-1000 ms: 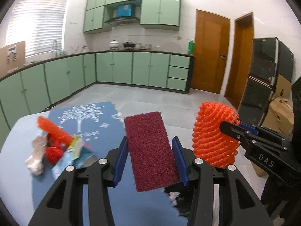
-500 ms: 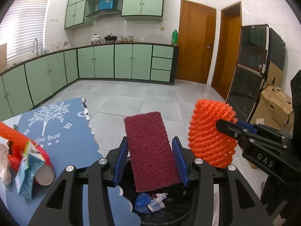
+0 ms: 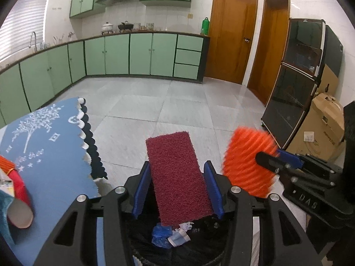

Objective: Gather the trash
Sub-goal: 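Carry the pad and mesh over the bin and open both tools to drop them, then move both tools back toward the remaining trash on the table, then grasp the milk carton with the right tool while the left tool grasps the white tissue, then carry the carton and tissue over the bin and open both tools, then move both tools back to the red cup and red bag on the table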

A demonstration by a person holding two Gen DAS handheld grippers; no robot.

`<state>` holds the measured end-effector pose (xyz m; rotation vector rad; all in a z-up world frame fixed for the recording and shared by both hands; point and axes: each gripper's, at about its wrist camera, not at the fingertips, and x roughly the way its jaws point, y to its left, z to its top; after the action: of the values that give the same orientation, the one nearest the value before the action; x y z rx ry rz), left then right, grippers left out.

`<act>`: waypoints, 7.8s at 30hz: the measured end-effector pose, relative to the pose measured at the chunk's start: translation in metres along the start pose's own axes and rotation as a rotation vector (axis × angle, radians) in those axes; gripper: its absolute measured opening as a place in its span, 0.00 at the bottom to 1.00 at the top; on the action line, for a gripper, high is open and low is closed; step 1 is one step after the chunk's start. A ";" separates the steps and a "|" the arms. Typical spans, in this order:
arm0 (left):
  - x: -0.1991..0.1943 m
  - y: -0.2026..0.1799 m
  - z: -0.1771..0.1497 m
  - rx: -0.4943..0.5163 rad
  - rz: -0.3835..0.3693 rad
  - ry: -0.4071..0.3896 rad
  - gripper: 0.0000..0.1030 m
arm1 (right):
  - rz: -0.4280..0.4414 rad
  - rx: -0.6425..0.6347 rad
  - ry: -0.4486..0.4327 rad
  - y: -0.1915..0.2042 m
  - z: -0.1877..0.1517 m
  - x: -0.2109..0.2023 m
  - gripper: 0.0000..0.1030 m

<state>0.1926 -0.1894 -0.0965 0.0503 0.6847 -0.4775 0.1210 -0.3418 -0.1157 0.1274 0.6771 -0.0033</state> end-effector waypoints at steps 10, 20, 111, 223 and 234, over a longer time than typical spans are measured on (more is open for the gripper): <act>-0.009 0.020 0.007 -0.067 0.003 -0.021 0.72 | -0.051 0.041 -0.001 -0.014 -0.005 0.000 0.68; -0.065 0.043 0.010 -0.077 0.102 -0.103 0.85 | -0.044 0.102 -0.064 -0.001 0.002 -0.037 0.92; -0.164 0.292 -0.095 -0.410 0.506 -0.019 0.15 | 0.490 -0.255 0.055 0.301 0.018 0.015 0.36; -0.017 0.041 0.005 -0.074 0.002 0.002 0.78 | 0.014 -0.062 0.011 -0.004 0.019 0.011 0.90; -0.079 0.072 0.006 -0.130 0.070 -0.086 0.91 | 0.098 -0.003 -0.042 0.024 0.031 -0.022 0.93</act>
<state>0.1745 -0.0940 -0.0507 -0.0681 0.6260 -0.3650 0.1240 -0.3221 -0.0751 0.1570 0.6280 0.0886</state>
